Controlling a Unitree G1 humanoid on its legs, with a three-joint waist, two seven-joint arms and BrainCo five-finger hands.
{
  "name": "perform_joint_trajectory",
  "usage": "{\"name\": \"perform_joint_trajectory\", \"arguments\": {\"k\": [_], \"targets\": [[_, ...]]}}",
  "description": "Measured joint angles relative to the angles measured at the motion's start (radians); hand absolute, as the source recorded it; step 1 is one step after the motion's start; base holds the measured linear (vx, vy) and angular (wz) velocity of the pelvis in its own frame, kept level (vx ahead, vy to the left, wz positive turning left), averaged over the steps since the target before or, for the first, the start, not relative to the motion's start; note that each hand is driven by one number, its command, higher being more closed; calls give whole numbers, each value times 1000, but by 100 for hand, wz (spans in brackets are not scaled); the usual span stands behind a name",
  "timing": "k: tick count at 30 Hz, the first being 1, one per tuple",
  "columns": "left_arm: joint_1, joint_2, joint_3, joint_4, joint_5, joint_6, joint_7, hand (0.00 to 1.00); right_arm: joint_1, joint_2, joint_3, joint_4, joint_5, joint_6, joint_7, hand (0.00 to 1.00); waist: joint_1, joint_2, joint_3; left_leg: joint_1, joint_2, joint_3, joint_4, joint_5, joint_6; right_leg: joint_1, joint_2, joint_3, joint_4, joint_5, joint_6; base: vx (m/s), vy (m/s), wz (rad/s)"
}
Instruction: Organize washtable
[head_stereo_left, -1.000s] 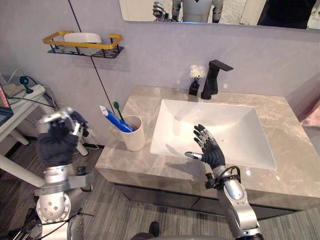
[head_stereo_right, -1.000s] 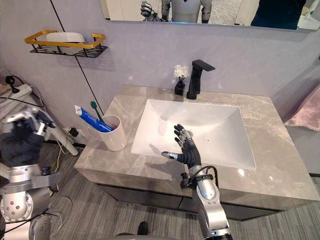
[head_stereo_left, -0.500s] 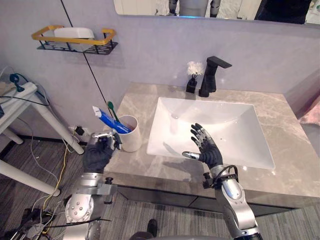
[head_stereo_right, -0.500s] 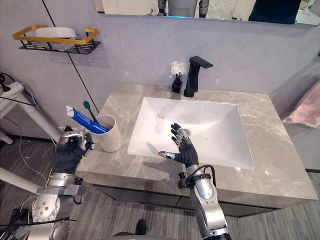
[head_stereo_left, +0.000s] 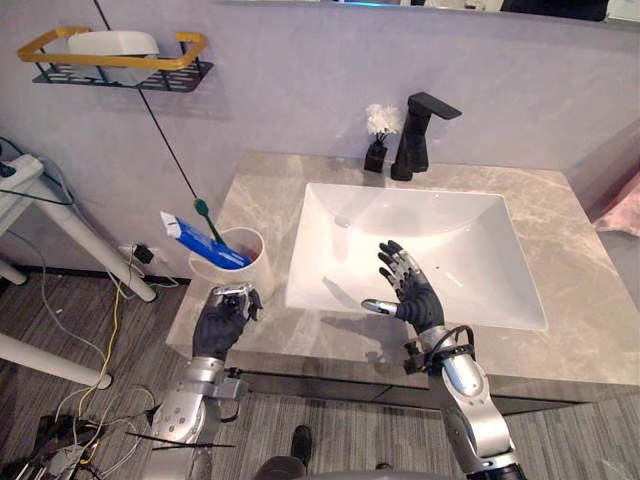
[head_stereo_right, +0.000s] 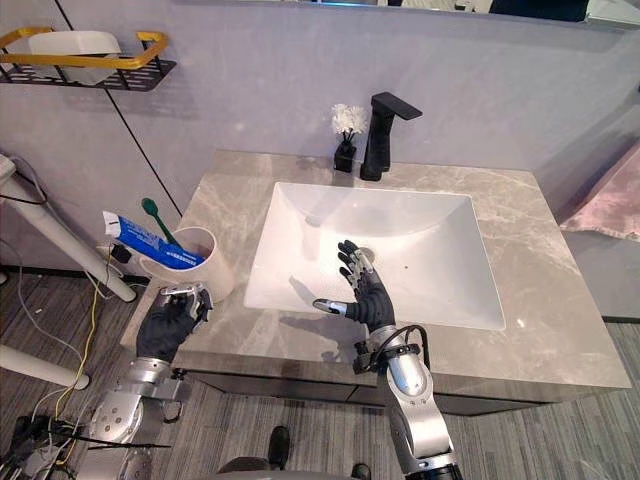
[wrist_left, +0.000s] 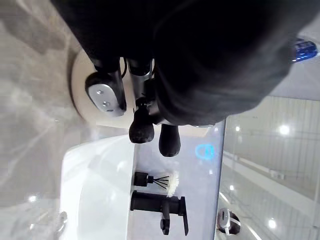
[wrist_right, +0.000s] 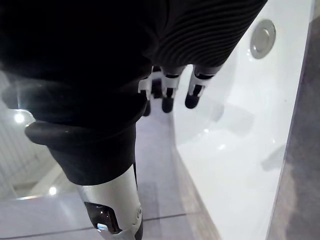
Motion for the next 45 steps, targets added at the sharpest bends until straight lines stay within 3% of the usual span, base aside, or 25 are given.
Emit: {"name": "perform_joint_trajectory", "arguments": {"k": [14, 30, 45], "targets": [[16, -18, -10, 43, 37, -1, -2, 100, -16, -2, 29, -1, 0, 0, 0, 0, 0, -1, 23, -6, 0, 1, -4, -2, -2, -12, -1, 0, 12, -1, 2, 0, 0, 0], [-7, 9, 107, 46, 131, -6, -14, 100, -19, -19, -3, -34, 0, 1, 7, 0, -1, -2, 50, -6, 0, 4, 0, -3, -3, -13, 0, 3, 12, -1, 2, 0, 0, 0], [-23, 30, 87, 46, 176, 0, -17, 100, -11, -37, -3, -34, 1, 5, 41, 0, -2, -1, 50, -6, 2, 16, 0, -9, -3, -15, 0, 5, 13, 0, 3, 0, 0, 0]]}}
